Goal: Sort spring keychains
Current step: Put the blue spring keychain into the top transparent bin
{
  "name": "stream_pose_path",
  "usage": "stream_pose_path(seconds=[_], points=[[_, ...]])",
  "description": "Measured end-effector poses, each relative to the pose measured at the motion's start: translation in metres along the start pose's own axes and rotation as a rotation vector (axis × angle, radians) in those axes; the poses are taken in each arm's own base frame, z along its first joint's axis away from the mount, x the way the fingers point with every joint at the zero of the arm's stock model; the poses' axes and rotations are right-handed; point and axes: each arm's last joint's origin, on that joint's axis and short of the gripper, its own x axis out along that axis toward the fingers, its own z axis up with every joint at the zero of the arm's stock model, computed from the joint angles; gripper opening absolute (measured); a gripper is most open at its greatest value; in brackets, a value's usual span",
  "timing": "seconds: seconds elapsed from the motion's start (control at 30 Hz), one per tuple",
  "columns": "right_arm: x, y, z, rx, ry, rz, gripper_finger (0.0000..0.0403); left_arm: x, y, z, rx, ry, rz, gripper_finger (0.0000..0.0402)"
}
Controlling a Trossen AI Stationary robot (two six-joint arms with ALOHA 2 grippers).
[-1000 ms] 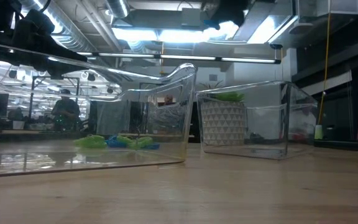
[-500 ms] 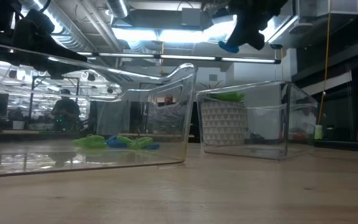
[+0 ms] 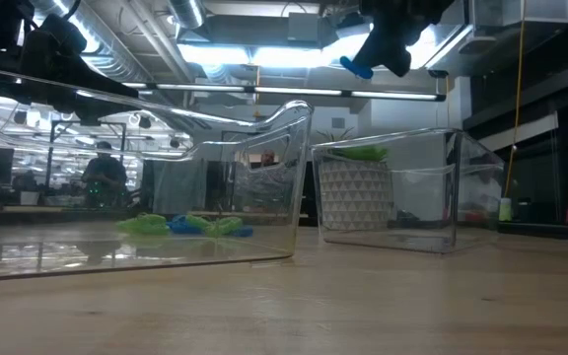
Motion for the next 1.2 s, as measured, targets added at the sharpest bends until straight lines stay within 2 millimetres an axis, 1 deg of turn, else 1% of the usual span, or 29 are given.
stream_pose_path(seconds=[0.17,0.4,0.8,1.0,1.2], points=[[0.0,0.003,0.0,-0.028,0.004,0.01,0.0019,0.0,0.0,0.0,0.0,0.0,0.0,0.0143],[0.008,0.007,-0.002,-0.043,0.028,0.023,0.0018,0.0,0.0,0.0,0.0,0.0,0.0,0.0143],[0.023,0.011,-0.005,-0.119,0.071,0.053,0.0019,0.0,0.0,0.0,0.0,0.0,0.0,0.0143],[0.023,0.011,-0.005,-0.144,0.075,0.053,0.0018,0.0,0.0,0.0,0.0,0.0,0.0,0.0143],[0.022,0.01,-0.01,-0.142,0.132,0.051,0.0018,0.0,0.0,0.0,0.0,0.0,-0.001,0.0143]])
